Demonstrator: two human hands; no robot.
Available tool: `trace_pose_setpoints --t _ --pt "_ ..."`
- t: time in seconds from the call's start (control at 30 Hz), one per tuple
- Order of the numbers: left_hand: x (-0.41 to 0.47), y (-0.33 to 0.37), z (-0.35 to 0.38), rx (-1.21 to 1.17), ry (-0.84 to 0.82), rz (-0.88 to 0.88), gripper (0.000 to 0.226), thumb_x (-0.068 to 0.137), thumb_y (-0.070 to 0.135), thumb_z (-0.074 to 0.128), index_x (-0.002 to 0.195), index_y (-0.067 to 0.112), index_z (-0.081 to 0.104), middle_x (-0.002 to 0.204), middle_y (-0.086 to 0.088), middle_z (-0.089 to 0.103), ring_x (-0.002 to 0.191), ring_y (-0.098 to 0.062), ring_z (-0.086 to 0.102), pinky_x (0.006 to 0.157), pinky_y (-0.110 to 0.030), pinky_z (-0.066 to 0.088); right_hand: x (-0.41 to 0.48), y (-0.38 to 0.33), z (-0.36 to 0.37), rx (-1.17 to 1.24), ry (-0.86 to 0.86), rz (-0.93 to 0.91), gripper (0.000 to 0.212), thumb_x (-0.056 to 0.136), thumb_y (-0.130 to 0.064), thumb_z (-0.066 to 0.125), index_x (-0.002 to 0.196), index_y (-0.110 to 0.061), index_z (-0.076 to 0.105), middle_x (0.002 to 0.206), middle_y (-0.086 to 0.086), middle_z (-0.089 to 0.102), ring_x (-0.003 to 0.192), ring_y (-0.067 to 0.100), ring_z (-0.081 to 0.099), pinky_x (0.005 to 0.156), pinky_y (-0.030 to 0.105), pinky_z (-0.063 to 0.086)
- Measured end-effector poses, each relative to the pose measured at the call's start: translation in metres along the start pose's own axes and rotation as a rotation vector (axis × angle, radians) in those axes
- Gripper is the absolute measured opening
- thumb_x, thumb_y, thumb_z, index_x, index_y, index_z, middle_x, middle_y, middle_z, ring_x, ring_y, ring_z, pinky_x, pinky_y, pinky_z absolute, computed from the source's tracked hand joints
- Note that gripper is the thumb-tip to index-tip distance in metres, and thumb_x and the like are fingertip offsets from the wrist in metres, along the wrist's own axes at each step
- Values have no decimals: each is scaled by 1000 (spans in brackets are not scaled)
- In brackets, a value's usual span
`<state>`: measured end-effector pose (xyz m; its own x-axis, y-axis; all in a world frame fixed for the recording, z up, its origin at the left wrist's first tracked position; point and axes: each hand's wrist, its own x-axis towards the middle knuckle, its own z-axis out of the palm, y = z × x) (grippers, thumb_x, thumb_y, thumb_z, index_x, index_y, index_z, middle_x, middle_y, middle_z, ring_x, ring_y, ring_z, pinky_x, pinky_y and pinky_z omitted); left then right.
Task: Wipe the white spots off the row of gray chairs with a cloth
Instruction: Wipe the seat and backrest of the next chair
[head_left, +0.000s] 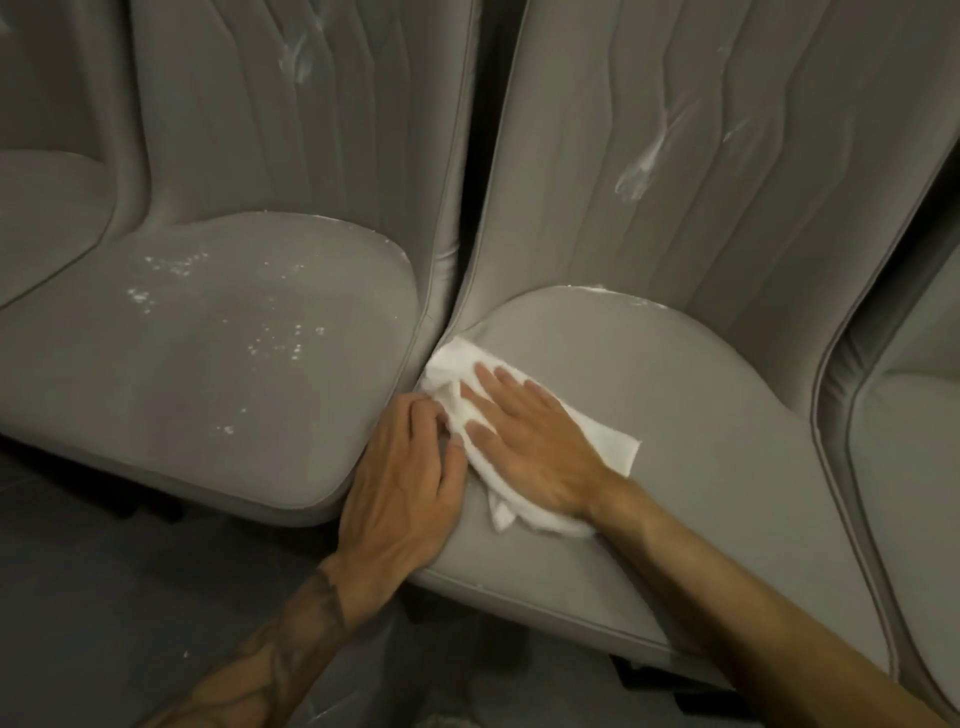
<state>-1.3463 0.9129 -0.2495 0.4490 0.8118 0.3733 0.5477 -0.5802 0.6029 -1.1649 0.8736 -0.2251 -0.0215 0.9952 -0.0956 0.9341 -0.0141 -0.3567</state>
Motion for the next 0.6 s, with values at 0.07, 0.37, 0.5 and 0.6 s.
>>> trace_pose_setpoints --t 0.07,0.37,0.5,0.6 --pt "-1 -1 1 -9 8 11 11 101 33 41 102 23 47 102 7 45 87 -11 46 78 -28 42 -22 9 -7 36 -25 -19 56 107 -58 12 161 -48 6 173 -19 -3 159 -1 -8 128 26 -7" --pt "1 -5 -5 -238 11 -40 20 101 42 39 110 28 49 104 14 47 94 -5 49 86 -13 38 -43 -1 -6 -311 -56 102 54 112 -37 18 165 -26 17 175 -1 1 162 21 -6 130 42 1" --pt "12 -7 -24 -578 -79 -210 26 100 46 38 110 34 58 113 10 62 107 -2 59 93 -14 42 -52 -54 29 -133 -25 -106 56 111 -49 14 165 -37 5 174 -10 -8 160 9 -12 129 33 -14" --pt "13 -8 -30 -536 -193 -156 29 100 45 40 111 32 62 115 10 64 107 4 59 92 -9 40 -79 -30 17 -57 -1 -49 53 112 -47 19 163 -41 5 173 -16 -6 159 1 -10 131 33 -6"
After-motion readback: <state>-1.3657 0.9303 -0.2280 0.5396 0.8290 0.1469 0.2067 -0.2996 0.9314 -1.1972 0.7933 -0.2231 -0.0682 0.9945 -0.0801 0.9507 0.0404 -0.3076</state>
